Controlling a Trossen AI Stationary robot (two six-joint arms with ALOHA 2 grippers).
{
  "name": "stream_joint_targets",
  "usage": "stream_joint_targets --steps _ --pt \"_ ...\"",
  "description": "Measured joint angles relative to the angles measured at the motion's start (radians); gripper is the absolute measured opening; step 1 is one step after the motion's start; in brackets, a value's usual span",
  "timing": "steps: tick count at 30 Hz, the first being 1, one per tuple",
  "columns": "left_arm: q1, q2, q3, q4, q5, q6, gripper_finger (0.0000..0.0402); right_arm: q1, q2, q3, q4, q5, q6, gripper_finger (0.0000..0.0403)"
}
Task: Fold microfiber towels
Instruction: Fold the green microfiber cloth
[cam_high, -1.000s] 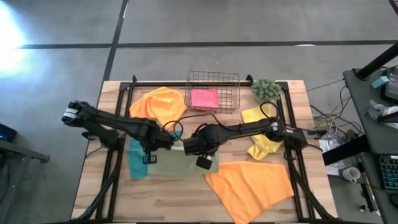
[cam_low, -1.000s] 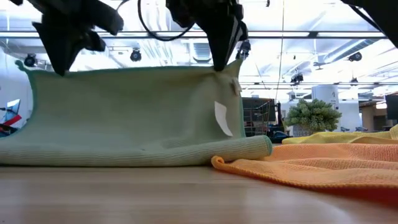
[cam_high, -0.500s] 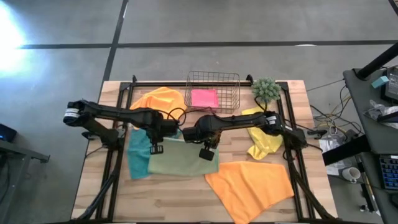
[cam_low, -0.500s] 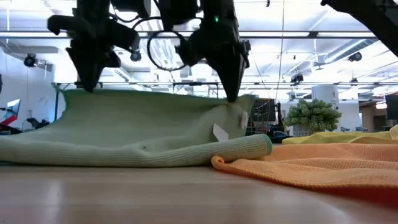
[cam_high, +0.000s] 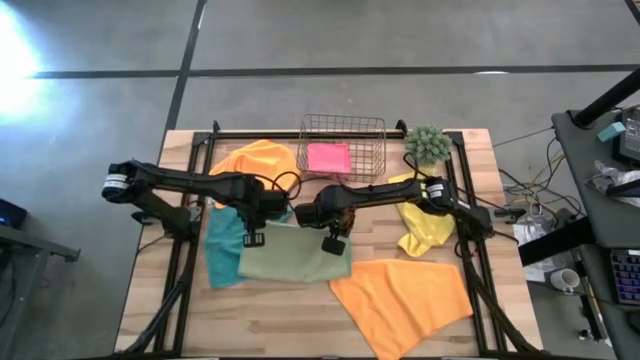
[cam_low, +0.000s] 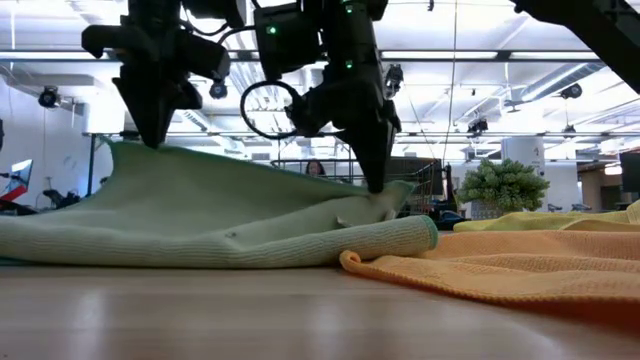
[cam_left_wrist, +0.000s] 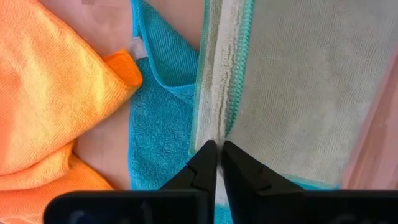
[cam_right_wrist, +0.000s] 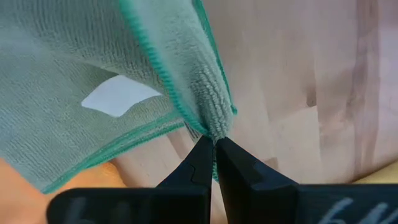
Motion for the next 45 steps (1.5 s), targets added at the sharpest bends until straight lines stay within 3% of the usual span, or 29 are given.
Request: stream_joint_targets --steps 8,16,22,29,33,41,45 --pt "0.0 0.0 0.0 0.0 -0.005 0.035 0.0096 0.0 -0.002 0.019 0.025 0.005 -0.018 0.0059" --pt "0.0 0.0 0.0 -0.001 -0.031 0.033 0.0165 0.0 -0.036 0.019 0.025 0.107 -0.037 0.0136" --pt "-0.004 -0.007 -0.001 -0.008 -0.013 -0.06 0.0168 0.001 -0.115 0.008 0.026 0.107 -0.051 0.0155" --pt "-0.077 -0.017 -0.029 0.051 -0.003 -0.198 0.0168 0.037 -0.219 -0.105 0.056 0.106 -0.153 0.0147" --pt "-0.146 -0.017 -0.077 0.178 0.003 -0.313 0.0168 0.043 -0.297 -0.253 0.163 0.106 -0.157 0.0136" --pt "-0.266 -0.018 -0.099 0.254 0.004 -0.507 0.0168 0.051 -0.45 -0.511 0.519 0.073 -0.14 0.0123" --pt "-0.313 -0.017 -0.158 0.393 0.004 -0.602 0.0168 0.026 -0.478 -0.605 0.565 0.069 -0.024 0.0123"
